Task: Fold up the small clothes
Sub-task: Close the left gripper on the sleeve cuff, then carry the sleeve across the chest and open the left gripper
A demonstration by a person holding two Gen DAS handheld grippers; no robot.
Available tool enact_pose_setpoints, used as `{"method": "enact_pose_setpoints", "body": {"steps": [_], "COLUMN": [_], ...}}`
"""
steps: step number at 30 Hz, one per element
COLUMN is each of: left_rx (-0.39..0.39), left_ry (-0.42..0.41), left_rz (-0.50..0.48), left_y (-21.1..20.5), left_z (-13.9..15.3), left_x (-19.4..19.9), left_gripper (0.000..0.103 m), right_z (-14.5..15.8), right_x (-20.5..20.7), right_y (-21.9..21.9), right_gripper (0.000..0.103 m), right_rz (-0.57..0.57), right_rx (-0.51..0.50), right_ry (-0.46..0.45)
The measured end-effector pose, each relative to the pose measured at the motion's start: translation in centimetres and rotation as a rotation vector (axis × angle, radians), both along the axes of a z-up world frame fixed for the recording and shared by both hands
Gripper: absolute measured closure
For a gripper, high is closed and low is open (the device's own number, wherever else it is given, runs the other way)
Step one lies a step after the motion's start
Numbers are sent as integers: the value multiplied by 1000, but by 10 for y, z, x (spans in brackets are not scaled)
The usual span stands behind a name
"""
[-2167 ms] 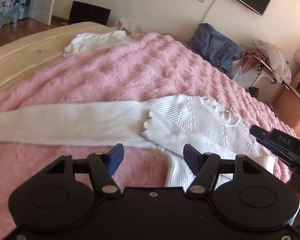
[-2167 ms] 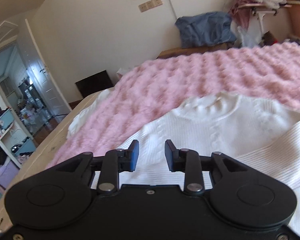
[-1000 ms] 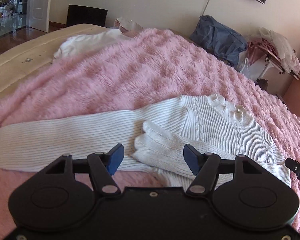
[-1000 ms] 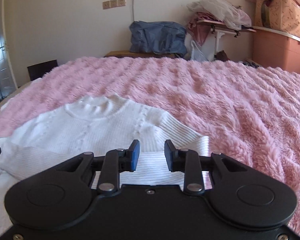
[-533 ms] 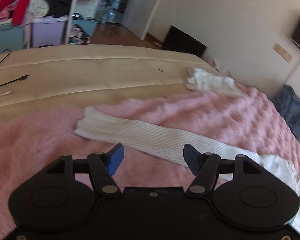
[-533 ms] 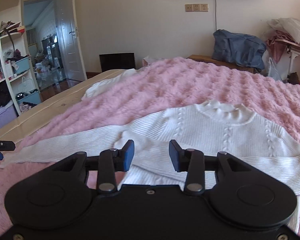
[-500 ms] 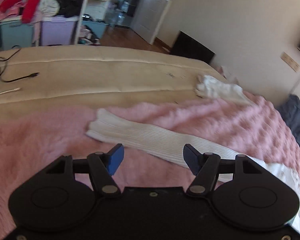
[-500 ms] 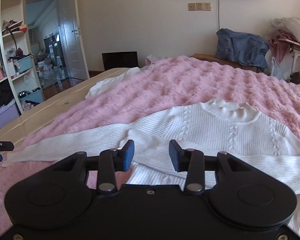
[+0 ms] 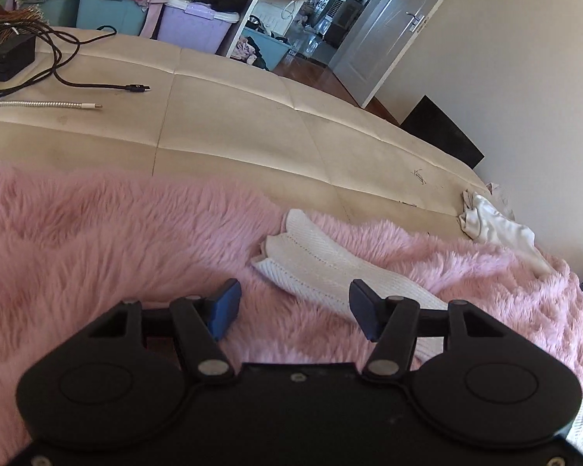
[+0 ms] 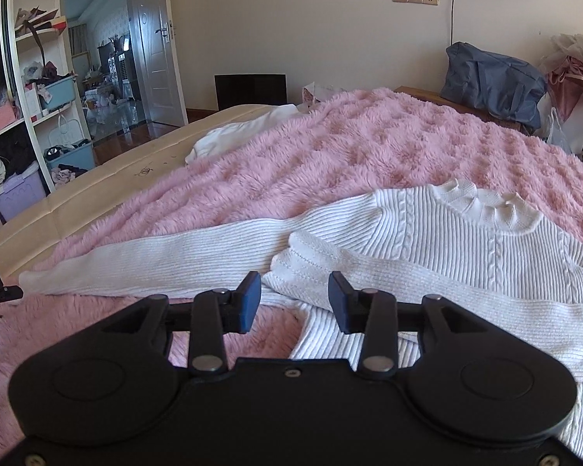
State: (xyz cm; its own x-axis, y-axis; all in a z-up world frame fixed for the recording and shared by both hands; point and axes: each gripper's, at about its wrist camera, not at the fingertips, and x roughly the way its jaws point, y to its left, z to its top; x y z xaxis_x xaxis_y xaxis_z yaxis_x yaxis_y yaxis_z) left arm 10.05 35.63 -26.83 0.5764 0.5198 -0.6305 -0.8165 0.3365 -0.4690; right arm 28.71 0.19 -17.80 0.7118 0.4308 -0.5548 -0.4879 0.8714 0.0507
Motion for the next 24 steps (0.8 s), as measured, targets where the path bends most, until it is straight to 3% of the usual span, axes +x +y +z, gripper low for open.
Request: {"method": "enact_pose_setpoints", "body": {"steps": [3, 5, 7, 9, 16, 24], "left_rx": [-14, -18, -34, -78, -63, 15], "left_ry": [-21, -38, -58, -95, -181, -394], "left_rz": [17, 18, 14, 23, 17, -167], "left_y": [8, 13, 19, 25, 23, 2], "left_z": [-7, -12, -16, -22, -11, 58], "left_x": [6, 9, 10, 8, 2, 11], "left_gripper": [44, 51, 99, 100, 100, 100], "right_z": [-3, -5, -7, -8, -14, -26], "right_x": [1, 1, 1, 3, 8, 9], "right_y": [1, 1, 1, 0, 1, -7], "right_gripper": [63, 63, 63, 62, 61, 60], "right_rz": [0, 0, -1, -1, -7, -40], "right_rx": [-1, -4, -7, -13, -19, -9], "right_ry": [12, 18, 20, 24, 33, 65]}}
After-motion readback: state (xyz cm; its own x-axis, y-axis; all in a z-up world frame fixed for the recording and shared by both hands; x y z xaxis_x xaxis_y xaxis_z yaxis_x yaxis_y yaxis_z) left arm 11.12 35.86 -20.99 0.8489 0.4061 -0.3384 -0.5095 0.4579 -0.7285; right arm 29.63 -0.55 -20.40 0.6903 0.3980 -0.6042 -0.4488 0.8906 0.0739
